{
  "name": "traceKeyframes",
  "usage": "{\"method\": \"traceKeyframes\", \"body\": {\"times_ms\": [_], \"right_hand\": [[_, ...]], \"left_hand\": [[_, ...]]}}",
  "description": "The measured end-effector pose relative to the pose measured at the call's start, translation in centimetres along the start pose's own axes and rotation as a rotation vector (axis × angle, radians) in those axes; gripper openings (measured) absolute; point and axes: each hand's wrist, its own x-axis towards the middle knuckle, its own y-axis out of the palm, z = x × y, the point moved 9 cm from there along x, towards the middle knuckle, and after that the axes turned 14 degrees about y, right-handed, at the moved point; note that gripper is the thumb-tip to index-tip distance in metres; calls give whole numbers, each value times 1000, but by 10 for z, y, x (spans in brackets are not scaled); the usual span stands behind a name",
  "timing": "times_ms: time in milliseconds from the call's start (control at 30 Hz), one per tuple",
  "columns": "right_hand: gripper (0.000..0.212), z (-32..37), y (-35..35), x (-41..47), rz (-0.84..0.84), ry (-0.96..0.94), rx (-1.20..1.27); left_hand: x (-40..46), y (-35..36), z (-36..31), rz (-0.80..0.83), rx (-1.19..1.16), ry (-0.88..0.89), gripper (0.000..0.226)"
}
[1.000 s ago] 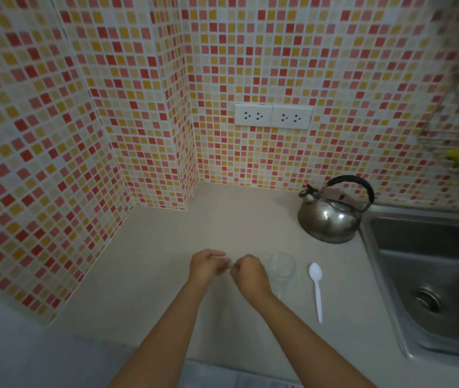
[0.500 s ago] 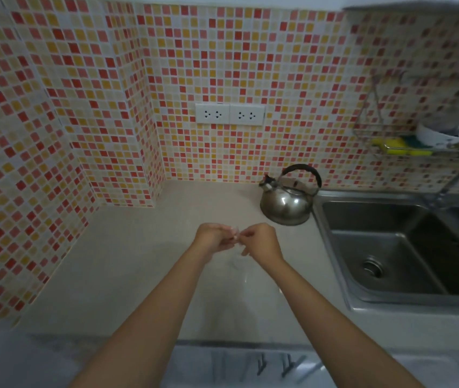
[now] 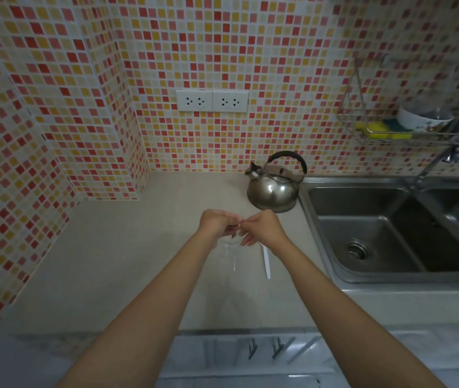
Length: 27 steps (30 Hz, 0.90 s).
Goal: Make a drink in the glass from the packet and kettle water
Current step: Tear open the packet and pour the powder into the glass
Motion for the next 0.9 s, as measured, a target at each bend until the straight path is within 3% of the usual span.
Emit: {"method": "traceKeyframes", "body": {"times_ms": [233,467,600,767,900], "right_hand": [[21,11,9,0,116,6,72],[20,16,8,11,14,35,149],[18,22,13,14,26,18,76],[31,23,6,16,-55,23,56],[31,23,10,14,-58,37,-107]], "left_hand": [[9,-9,-1,9,-59,52,15],[17,-13,-8,-15,-41,110,15],[19,-17,-13,-11,26,121,17],[19,-17,-24,28,122,144,4],[18,-16,-28,51,285,149,15]]}}
